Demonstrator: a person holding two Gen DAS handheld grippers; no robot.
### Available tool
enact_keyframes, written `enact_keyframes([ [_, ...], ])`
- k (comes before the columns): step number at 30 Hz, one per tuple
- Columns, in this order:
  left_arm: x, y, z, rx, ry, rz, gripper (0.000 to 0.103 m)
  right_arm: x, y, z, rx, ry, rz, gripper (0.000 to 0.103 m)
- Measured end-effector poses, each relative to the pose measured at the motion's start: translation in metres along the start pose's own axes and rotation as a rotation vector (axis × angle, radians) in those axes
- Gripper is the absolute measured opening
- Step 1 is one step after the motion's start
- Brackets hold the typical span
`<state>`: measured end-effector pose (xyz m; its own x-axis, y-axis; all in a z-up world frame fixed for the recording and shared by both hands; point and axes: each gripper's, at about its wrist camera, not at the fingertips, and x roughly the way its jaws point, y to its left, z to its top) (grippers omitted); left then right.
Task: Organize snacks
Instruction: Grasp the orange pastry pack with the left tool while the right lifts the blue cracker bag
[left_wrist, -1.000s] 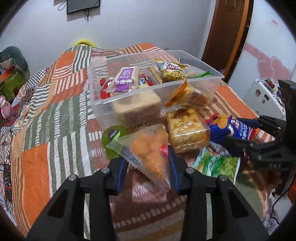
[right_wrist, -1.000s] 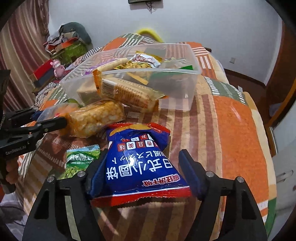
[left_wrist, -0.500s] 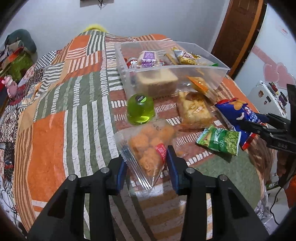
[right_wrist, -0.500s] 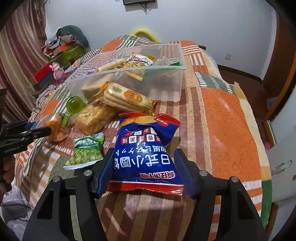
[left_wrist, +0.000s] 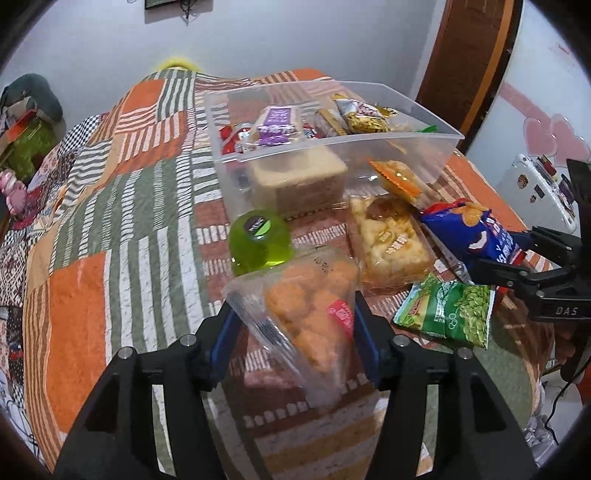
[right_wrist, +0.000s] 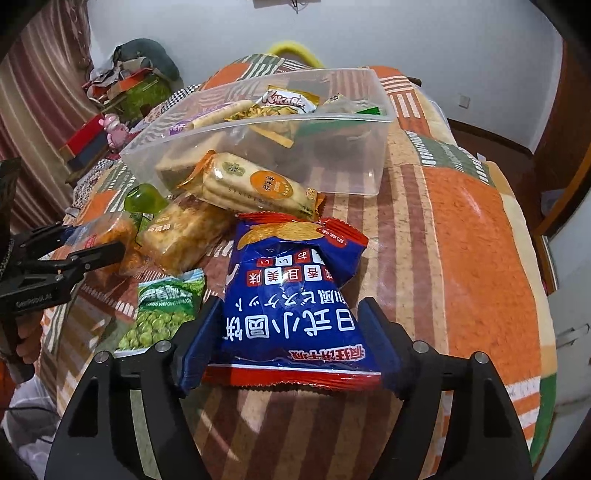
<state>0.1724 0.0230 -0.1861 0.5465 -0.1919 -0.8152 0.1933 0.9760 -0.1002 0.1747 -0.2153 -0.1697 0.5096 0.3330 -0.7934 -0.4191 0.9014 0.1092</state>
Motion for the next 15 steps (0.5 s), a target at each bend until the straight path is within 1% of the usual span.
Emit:
enact_keyframes([
  [2,0.001,-0.002,-0.001,0.007,-0.009,0.001,0.056,0.001,0.001,-0.001,0.003,-0.012,-0.008,0.071],
  [3,0.000,-0.002,-0.001,0.006,-0.013,-0.010,0.047,0.001,0.001,-0.001,0.006,-0.018,-0.004,0.070],
  [4,-0.001,-0.002,-0.002,0.001,-0.013,-0.026,0.043,0.000,0.000,-0.001,0.011,-0.028,-0.003,0.068],
  [5,-0.003,-0.001,-0.003,-0.007,-0.017,-0.025,0.042,-0.003,-0.002,-0.003,0.026,-0.051,-0.001,0.066],
  [7,-0.007,-0.001,-0.004,-0.012,-0.030,-0.020,0.040,-0.007,-0.003,-0.005,0.036,-0.070,0.004,0.063],
  [9,-0.010,-0.002,-0.004,-0.011,-0.028,-0.010,0.039,-0.012,-0.003,-0.007,0.043,-0.091,0.002,0.061],
  [12,-0.018,-0.005,-0.005,-0.004,-0.039,0.013,0.039,-0.019,-0.004,-0.006,0.041,-0.101,0.004,0.056],
  [15,-0.031,-0.006,-0.003,-0.006,-0.067,0.018,0.039,-0.030,-0.004,-0.004,0.046,-0.127,-0.005,0.047],
])
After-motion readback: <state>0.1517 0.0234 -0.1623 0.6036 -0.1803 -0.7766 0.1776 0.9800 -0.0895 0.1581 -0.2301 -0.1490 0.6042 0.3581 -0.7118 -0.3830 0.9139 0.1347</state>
